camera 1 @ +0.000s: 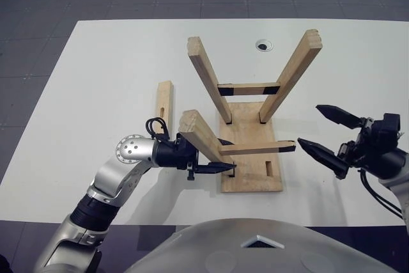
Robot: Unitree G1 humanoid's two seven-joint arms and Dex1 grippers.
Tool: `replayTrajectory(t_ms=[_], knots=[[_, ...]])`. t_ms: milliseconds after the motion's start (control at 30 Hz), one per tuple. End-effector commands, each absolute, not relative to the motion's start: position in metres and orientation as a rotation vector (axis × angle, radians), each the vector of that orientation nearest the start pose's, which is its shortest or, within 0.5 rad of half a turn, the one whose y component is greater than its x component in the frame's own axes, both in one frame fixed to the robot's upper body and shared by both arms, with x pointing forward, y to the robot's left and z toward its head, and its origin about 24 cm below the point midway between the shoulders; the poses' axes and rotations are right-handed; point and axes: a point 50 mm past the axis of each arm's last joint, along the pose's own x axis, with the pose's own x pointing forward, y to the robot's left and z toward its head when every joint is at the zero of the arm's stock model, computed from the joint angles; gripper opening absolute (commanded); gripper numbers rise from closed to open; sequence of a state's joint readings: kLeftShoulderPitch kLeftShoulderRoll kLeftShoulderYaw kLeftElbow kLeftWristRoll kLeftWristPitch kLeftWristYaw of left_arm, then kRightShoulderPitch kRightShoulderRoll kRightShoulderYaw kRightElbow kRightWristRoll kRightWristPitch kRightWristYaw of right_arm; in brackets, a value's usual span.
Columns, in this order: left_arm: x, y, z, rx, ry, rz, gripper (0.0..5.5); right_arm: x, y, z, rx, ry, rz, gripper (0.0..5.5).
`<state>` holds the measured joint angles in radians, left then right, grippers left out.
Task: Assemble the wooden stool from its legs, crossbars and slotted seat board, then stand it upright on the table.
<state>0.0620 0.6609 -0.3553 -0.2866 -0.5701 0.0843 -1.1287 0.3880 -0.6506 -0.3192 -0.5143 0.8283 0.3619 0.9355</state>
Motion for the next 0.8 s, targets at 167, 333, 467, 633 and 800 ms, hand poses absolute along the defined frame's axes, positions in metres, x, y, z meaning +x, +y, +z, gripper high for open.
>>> replayTrajectory(t_ms=[167,333,467,633,800], knots=[[0.146,0.151,0.021,0.063,0.467,-1.573,2.06,0.160,-0.265,0.156,0.097,-0.015,0.849,5.50],[0.149,0.147,0.013,0.249,0.346,-1.543,2.06,0.160,-0.296,0.165,0.297,-0.128,0.721,5.50],[0.149,0.149,-0.001,0.307,0.334,-1.524,2.06,0.166,-0.291,0.162,0.329,-0.133,0.678,5.50],[0.146,0.157,-0.022,0.340,0.360,-1.499,2.06,0.169,-0.288,0.162,0.326,-0.133,0.654,5.50],[0.149,0.174,-0.040,0.294,0.460,-1.478,2.06,0.169,-0.285,0.162,0.313,-0.127,0.654,5.50]])
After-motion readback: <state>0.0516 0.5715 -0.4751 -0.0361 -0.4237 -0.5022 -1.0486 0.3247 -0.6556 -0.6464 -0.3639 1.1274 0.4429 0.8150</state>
